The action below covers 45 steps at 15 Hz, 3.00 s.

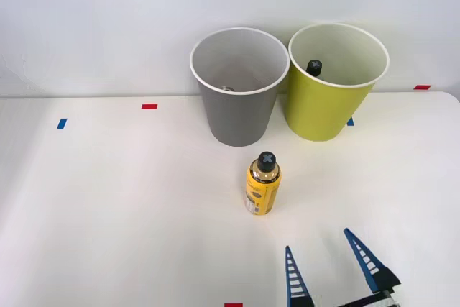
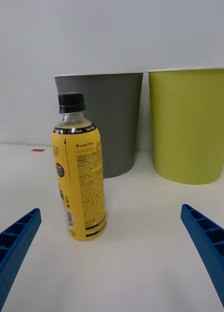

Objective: Put cans in the gray bin, plastic bottles in the light green bin

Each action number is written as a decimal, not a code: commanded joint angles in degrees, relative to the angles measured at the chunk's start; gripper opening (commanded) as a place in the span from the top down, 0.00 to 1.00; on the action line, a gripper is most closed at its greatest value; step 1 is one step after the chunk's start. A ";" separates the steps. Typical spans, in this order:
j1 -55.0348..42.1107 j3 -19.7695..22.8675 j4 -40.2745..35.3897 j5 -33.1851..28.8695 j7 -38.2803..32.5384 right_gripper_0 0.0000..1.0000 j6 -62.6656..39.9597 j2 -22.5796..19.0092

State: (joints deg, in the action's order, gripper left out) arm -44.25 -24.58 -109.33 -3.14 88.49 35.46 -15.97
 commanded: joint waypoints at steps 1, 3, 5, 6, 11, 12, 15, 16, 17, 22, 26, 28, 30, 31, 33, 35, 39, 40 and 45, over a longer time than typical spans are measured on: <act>3.73 -0.64 -0.01 1.56 0.11 0.00 -2.24 -1.43; 6.45 -0.99 0.08 2.70 -0.24 0.00 -4.61 -1.87; 9.53 -1.70 0.08 4.02 -0.16 0.00 -6.90 -1.87; 11.37 -2.58 0.08 6.65 0.11 0.00 -8.48 -2.13; 18.23 -3.63 0.08 9.03 1.34 0.00 -15.42 -2.05; 19.11 -3.81 0.08 9.03 1.43 0.00 -16.30 -1.87; 23.50 -4.25 4.83 9.47 1.51 0.00 -15.51 -0.64; 25.52 -4.07 7.82 9.73 1.34 0.00 -14.37 0.41; 27.11 -3.89 9.49 9.82 1.51 0.00 -14.10 1.29; 32.03 -3.81 10.63 9.91 1.69 0.00 -17.97 3.49; 32.64 -3.81 10.63 10.08 1.69 0.00 -18.76 3.67; 32.64 -3.98 10.63 10.17 1.69 0.00 -18.76 3.67; 32.47 -3.98 10.63 10.26 1.78 0.00 -18.76 3.67; 32.38 -3.98 10.63 10.26 1.86 0.00 -18.76 3.67; 31.85 -3.81 10.72 9.91 2.30 0.00 -18.76 3.67; 31.50 -3.81 10.63 9.91 2.66 0.00 -18.58 3.75; 31.41 -3.45 10.63 9.29 3.71 0.00 -18.50 4.46; 31.50 -3.37 10.63 9.20 3.97 0.00 -18.50 4.46; 31.41 -3.19 10.63 9.11 5.20 1.00 -18.41 4.37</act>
State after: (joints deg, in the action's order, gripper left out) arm -12.82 -27.80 -98.68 5.80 93.62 17.02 -11.62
